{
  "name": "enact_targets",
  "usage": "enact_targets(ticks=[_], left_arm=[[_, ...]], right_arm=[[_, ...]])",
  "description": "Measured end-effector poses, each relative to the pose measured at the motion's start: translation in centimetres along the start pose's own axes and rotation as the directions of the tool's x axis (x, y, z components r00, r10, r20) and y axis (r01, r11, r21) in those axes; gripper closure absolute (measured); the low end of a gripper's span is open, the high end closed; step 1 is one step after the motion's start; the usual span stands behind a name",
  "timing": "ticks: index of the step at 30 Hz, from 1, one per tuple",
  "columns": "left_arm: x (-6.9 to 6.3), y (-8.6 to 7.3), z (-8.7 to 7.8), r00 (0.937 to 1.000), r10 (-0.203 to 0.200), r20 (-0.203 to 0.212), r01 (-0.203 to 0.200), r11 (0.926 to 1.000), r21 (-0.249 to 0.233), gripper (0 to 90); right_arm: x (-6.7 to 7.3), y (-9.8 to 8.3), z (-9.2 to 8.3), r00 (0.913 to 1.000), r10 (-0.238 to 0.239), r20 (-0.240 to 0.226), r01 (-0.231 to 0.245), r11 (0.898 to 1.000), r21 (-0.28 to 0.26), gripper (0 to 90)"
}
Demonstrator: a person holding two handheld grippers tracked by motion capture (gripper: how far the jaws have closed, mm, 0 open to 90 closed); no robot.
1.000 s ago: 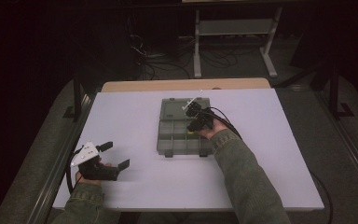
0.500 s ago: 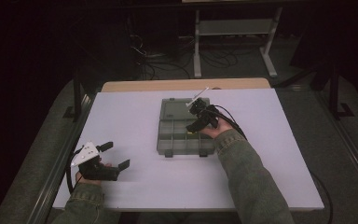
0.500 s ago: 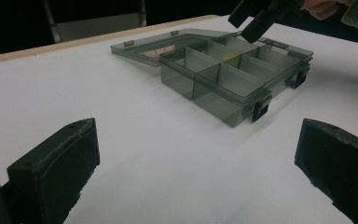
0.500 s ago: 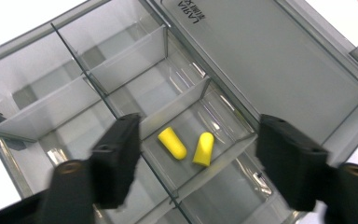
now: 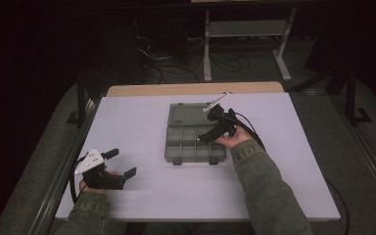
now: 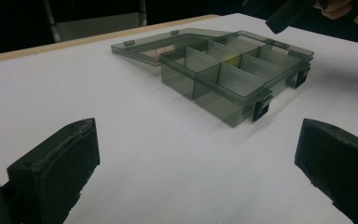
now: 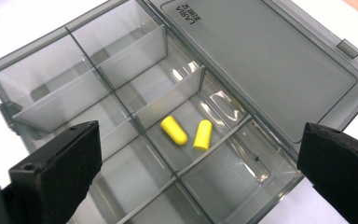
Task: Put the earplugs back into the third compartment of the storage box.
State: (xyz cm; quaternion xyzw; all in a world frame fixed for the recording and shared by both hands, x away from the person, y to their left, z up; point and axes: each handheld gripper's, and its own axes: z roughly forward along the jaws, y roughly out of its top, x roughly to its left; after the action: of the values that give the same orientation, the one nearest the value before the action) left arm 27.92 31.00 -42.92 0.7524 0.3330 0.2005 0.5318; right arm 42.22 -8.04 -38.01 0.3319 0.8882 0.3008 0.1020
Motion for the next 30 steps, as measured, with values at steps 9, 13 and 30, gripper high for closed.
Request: enact_targets(ticks=[9,13,30], left_arm=[[0.0,0.0,0.0,1.0000,-0.001,-0.001,0.001,1.0000,0.003,0.0],[0.1,0.0,-0.1,1.0000,-0.006,-0.005,0.006,1.0000,0.000,0.0],[0.1,0.0,0.0,1.0000,-0.006,-0.004,0.006,1.0000,0.003,0.0]], right_arm=[[0.1,-1.2,-1.3,0.9997,-0.001,-0.024,0.000,0.998,-0.055,0.0],[0.0,-1.8,-2.0,0.9997,-0.002,-0.024,0.000,0.996,-0.085,0.0],[-0.5,-5.6,-4.0,0.9989,0.039,-0.023,-0.042,0.988,-0.151,0.0]])
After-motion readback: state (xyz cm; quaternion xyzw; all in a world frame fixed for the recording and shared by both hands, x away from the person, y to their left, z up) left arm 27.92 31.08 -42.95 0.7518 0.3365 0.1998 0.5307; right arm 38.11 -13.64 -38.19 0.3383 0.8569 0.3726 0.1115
